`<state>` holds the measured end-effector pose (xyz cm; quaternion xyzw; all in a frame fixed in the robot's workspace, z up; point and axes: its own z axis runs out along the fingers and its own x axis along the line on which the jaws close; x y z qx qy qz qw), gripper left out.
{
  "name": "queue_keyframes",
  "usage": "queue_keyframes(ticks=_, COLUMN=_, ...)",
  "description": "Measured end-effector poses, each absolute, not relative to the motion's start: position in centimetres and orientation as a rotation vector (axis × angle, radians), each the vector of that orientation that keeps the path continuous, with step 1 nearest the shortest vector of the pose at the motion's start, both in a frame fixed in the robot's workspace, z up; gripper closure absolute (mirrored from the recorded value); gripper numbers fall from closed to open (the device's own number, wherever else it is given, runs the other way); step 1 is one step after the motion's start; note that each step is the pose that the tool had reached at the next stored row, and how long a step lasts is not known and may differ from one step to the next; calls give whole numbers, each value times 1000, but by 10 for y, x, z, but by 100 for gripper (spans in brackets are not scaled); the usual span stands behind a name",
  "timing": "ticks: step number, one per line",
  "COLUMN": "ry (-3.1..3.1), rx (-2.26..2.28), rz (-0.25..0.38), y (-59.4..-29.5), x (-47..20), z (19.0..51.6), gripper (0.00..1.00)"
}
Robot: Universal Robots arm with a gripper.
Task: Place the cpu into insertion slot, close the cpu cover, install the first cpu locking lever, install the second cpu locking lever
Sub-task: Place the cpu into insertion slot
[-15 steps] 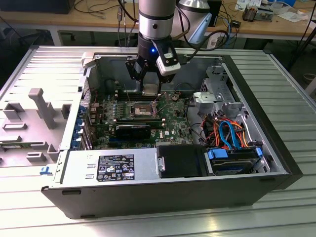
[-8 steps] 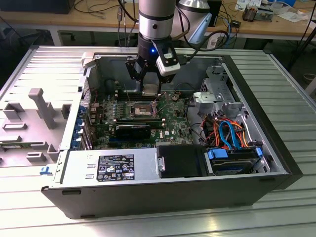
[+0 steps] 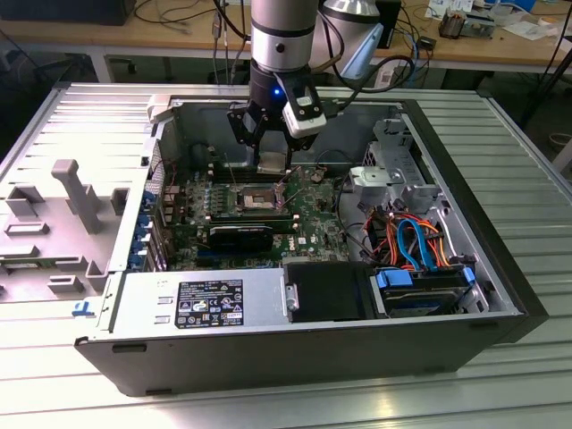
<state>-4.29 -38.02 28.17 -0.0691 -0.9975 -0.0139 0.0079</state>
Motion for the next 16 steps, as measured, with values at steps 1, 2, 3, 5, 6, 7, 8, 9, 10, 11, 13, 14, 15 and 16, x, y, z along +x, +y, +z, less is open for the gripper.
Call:
queue_keyframes(ticks=1, ry=-3118, rx=-217, rz=-43, y=-380, x=-43, z=282, gripper=46)
queue_keyframes(ticks=2, ry=-3118, rx=-217, rz=-43, y=-380, x=-43, z=282, gripper=46)
queue_keyframes(ticks=3, ry=-3118, rx=-218, rz=-43, y=-380, x=-43, z=282, gripper=46)
queue_keyframes(ticks=5, ry=-3118, rx=-219, rz=-44, y=-380, x=-43, z=282, gripper=46)
queue_keyframes(ticks=6, ry=-3118, rx=-220, rz=-43, y=-380, x=-43, z=282, gripper=46)
queue_keyframes(ticks=7, ry=-3118, rx=-221, rz=-43, y=-380, x=-43, z=282, gripper=46)
queue_keyframes(ticks=8, ry=-3118, rx=-222, rz=-44, y=-380, x=-43, z=282, gripper=46)
queue_keyframes(ticks=9, ry=-3117, rx=-223, rz=-43, y=-380, x=-43, z=282, gripper=46)
queue_keyframes(ticks=10, ry=-3117, rx=-224, rz=-43, y=-380, x=-43, z=282, gripper=46)
queue_keyframes(ticks=11, ry=-3117, rx=-226, rz=-43, y=-380, x=-43, z=282, gripper=46)
queue_keyframes(ticks=13, ry=-3117, rx=-229, rz=-44, y=-380, x=-43, z=282, gripper=46)
queue_keyframes(ticks=14, ry=-3117, rx=-230, rz=-44, y=-380, x=-43, z=282, gripper=46)
queue_keyframes(ticks=15, ry=-3117, rx=-231, rz=-44, y=-380, x=-43, z=282, gripper=46)
queue_keyframes(ticks=16, ry=-3117, rx=-233, rz=-44, y=-380, x=-43, z=282, gripper=46)
